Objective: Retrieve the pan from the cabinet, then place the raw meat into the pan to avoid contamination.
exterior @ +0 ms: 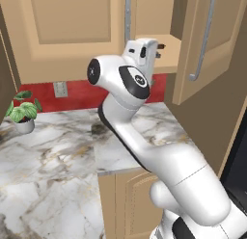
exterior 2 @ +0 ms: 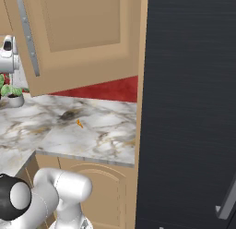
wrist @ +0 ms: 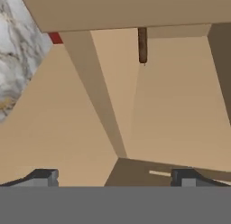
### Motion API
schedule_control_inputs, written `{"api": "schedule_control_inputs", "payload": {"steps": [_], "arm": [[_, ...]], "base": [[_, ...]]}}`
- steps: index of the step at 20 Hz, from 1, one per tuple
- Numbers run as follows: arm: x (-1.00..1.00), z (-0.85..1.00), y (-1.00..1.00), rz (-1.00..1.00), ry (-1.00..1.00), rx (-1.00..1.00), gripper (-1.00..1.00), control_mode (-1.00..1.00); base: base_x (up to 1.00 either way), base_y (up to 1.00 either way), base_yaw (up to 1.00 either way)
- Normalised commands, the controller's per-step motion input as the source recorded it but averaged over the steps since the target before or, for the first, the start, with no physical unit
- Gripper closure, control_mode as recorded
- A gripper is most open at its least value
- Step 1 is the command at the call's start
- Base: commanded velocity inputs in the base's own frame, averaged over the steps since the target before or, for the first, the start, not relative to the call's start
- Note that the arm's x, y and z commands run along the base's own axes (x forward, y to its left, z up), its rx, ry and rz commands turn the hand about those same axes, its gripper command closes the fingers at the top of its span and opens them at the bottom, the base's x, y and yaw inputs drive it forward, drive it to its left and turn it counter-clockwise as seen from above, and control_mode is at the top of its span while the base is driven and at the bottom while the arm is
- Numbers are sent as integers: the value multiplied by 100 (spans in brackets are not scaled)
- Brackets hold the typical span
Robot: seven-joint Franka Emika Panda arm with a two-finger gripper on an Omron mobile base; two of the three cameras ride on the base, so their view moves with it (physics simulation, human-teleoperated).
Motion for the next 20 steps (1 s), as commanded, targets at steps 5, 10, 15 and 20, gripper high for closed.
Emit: {"api": "schedule_control_inputs", "payload": {"steps": [5, 10, 15, 20], "arm": [[-24, 0, -15, -11, 4, -3, -100, -100], [-54, 1, -13, -18, 4, -1, -100, -100], [-50, 20, -21, -20, 5, -4, -100, -100], [-49, 35, -30, -18, 2, -8, -100, -100]], "base": [[0, 0, 0], [0, 0, 0], [0, 0, 0], [0, 0, 0]]}}
